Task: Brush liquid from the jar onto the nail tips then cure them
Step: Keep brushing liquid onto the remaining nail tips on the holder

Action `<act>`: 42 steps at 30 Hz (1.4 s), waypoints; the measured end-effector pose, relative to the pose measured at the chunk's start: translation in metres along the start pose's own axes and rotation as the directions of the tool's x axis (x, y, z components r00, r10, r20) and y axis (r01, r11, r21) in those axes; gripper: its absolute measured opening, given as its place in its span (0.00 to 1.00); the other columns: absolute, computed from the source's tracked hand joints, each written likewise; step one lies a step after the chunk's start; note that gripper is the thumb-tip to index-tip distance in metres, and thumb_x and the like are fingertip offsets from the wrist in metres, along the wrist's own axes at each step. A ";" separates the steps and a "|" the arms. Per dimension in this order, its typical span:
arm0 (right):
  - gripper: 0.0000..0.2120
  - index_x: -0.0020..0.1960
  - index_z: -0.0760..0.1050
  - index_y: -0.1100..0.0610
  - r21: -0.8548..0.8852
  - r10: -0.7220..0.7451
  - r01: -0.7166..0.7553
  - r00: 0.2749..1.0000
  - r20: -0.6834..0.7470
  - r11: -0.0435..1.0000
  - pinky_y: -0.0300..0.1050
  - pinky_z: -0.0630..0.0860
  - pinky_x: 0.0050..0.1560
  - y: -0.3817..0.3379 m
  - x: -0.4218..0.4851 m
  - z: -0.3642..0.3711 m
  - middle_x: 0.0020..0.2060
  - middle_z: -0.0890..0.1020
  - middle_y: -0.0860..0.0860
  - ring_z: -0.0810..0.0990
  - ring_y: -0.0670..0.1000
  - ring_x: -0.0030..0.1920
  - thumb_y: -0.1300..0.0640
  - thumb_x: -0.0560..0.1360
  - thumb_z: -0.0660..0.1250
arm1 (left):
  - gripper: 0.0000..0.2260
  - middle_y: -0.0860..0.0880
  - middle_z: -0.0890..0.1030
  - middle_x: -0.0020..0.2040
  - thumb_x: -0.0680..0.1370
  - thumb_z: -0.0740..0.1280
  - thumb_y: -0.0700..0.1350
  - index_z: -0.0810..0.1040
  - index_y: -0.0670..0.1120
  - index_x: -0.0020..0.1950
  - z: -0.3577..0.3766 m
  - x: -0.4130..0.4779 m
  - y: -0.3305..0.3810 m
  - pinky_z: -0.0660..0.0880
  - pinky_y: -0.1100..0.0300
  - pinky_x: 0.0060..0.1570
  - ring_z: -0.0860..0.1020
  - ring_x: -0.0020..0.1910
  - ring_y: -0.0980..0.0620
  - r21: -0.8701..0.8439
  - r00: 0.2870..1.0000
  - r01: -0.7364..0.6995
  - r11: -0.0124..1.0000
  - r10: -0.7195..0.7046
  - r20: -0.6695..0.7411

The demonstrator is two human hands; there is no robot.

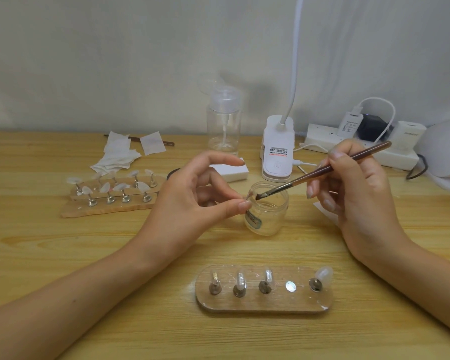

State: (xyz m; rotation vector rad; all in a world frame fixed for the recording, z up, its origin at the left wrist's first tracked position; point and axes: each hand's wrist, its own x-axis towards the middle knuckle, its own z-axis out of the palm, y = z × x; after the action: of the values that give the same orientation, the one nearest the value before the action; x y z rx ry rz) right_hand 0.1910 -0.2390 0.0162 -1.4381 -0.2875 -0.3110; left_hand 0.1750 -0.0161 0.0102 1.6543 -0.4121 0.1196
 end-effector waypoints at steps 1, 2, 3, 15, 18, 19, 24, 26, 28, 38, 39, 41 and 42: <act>0.13 0.40 0.69 0.54 0.009 0.011 -0.011 1.000 -0.018 1.000 0.40 0.59 0.24 0.000 0.000 -0.001 0.27 0.79 0.53 0.65 0.48 0.23 0.58 0.83 0.56 | 0.23 0.51 0.82 0.37 0.66 0.77 0.46 0.79 0.52 0.61 0.000 0.000 0.001 0.81 0.50 0.51 0.85 0.44 0.50 0.010 1.000 -0.002 1.000 0.002 -0.003; 0.13 0.40 0.69 0.54 0.028 0.014 -0.013 1.000 -0.027 1.000 0.39 0.61 0.24 0.000 0.001 -0.001 0.27 0.78 0.53 0.65 0.48 0.23 0.58 0.83 0.56 | 0.23 0.51 0.82 0.37 0.67 0.77 0.45 0.79 0.52 0.61 0.001 0.000 0.001 0.80 0.48 0.51 0.85 0.43 0.51 0.020 1.000 -0.004 1.000 0.004 -0.007; 0.13 0.40 0.69 0.54 0.050 0.006 -0.005 1.000 -0.023 0.999 0.38 0.62 0.25 0.000 0.001 -0.002 0.27 0.79 0.53 0.66 0.48 0.23 0.57 0.83 0.56 | 0.23 0.51 0.81 0.37 0.68 0.77 0.44 0.79 0.52 0.61 0.001 0.000 0.001 0.79 0.46 0.49 0.85 0.43 0.52 0.031 1.000 -0.006 1.000 0.006 -0.010; 0.12 0.40 0.69 0.54 0.052 -0.001 0.001 1.000 0.002 0.999 0.42 0.58 0.26 -0.001 0.000 0.000 0.29 0.80 0.53 0.66 0.47 0.23 0.55 0.82 0.57 | 0.21 0.52 0.81 0.38 0.73 0.76 0.35 0.79 0.53 0.61 0.000 0.002 -0.004 0.74 0.51 0.38 0.83 0.43 0.52 0.051 0.999 -0.037 0.998 0.038 -0.016; 0.12 0.41 0.69 0.54 0.000 0.023 -0.023 1.000 0.013 1.000 0.48 0.55 0.28 0.001 0.000 0.001 0.29 0.81 0.54 0.67 0.47 0.23 0.54 0.82 0.59 | 0.21 0.52 0.81 0.39 0.73 0.76 0.35 0.79 0.53 0.61 0.000 0.002 -0.005 0.74 0.46 0.38 0.83 0.43 0.52 0.047 0.999 -0.042 0.998 0.043 -0.014; 0.12 0.41 0.69 0.54 -0.012 0.045 -0.045 0.999 -0.007 0.999 0.48 0.54 0.28 0.002 0.001 0.001 0.29 0.81 0.54 0.66 0.47 0.23 0.55 0.83 0.58 | 0.21 0.52 0.81 0.39 0.73 0.76 0.35 0.79 0.53 0.61 0.000 0.002 -0.005 0.74 0.45 0.37 0.83 0.43 0.52 0.047 0.999 -0.041 0.998 0.042 -0.014; 0.13 0.40 0.69 0.52 0.042 0.045 -0.044 0.999 -0.029 0.998 0.49 0.54 0.30 0.002 0.002 -0.002 0.29 0.80 0.53 0.66 0.47 0.23 0.55 0.83 0.58 | 0.21 0.52 0.82 0.39 0.73 0.76 0.35 0.79 0.53 0.61 0.001 0.002 -0.004 0.73 0.43 0.38 0.83 0.44 0.52 0.047 0.999 -0.044 0.998 0.044 -0.019; 0.12 0.40 0.69 0.53 0.050 0.030 -0.031 0.999 0.020 0.998 0.45 0.55 0.27 0.002 0.002 0.000 0.30 0.81 0.53 0.66 0.47 0.23 0.53 0.82 0.58 | 0.21 0.51 0.82 0.39 0.73 0.76 0.35 0.79 0.52 0.61 0.001 0.002 -0.004 0.73 0.42 0.38 0.83 0.44 0.52 0.054 0.999 -0.045 0.998 0.046 -0.019; 0.12 0.41 0.69 0.54 0.025 0.052 -0.053 0.998 0.027 0.998 0.39 0.58 0.24 0.003 0.002 0.000 0.30 0.81 0.53 0.66 0.47 0.23 0.54 0.83 0.58 | 0.21 0.51 0.82 0.39 0.73 0.76 0.35 0.79 0.52 0.61 0.001 0.002 -0.004 0.73 0.41 0.39 0.83 0.44 0.52 0.062 0.999 -0.046 0.997 0.048 -0.020; 0.12 0.41 0.68 0.55 0.004 0.060 -0.060 0.998 0.020 0.998 0.46 0.54 0.27 0.002 0.002 0.000 0.29 0.80 0.53 0.65 0.47 0.22 0.55 0.83 0.58 | 0.21 0.51 0.82 0.39 0.73 0.76 0.34 0.79 0.52 0.61 0.001 0.001 -0.003 0.73 0.39 0.39 0.83 0.43 0.52 0.075 0.999 -0.043 0.996 0.046 -0.026; 0.12 0.41 0.68 0.55 -0.004 0.082 -0.082 0.997 -0.006 0.997 0.45 0.54 0.26 0.003 0.003 -0.001 0.29 0.80 0.53 0.65 0.47 0.22 0.56 0.83 0.57 | 0.21 0.51 0.82 0.39 0.73 0.76 0.34 0.79 0.52 0.61 0.001 0.001 -0.003 0.73 0.39 0.40 0.83 0.43 0.53 0.075 0.999 -0.040 0.996 0.043 -0.027; 0.12 0.41 0.68 0.54 0.018 0.092 -0.092 0.995 -0.041 0.996 0.45 0.54 0.26 0.003 0.004 -0.004 0.28 0.80 0.53 0.64 0.47 0.22 0.57 0.83 0.56 | 0.21 0.50 0.82 0.39 0.73 0.76 0.35 0.79 0.52 0.61 0.001 0.001 -0.002 0.74 0.40 0.40 0.83 0.42 0.53 0.076 0.999 -0.034 0.997 0.036 -0.028; 0.12 0.40 0.68 0.54 0.038 0.075 -0.073 0.996 -0.039 0.997 0.46 0.54 0.27 0.003 0.004 -0.004 0.29 0.80 0.53 0.65 0.47 0.22 0.57 0.83 0.57 | 0.21 0.50 0.82 0.39 0.72 0.76 0.35 0.79 0.52 0.61 0.002 0.001 -0.002 0.74 0.41 0.40 0.83 0.42 0.53 0.074 0.999 -0.030 0.997 0.032 -0.029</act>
State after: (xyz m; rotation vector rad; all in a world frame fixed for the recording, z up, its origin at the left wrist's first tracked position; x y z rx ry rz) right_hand 0.1956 -0.2427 0.0143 -1.4012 -0.2059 -0.2728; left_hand 0.1766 -0.0176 0.0080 1.7172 -0.4146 0.1842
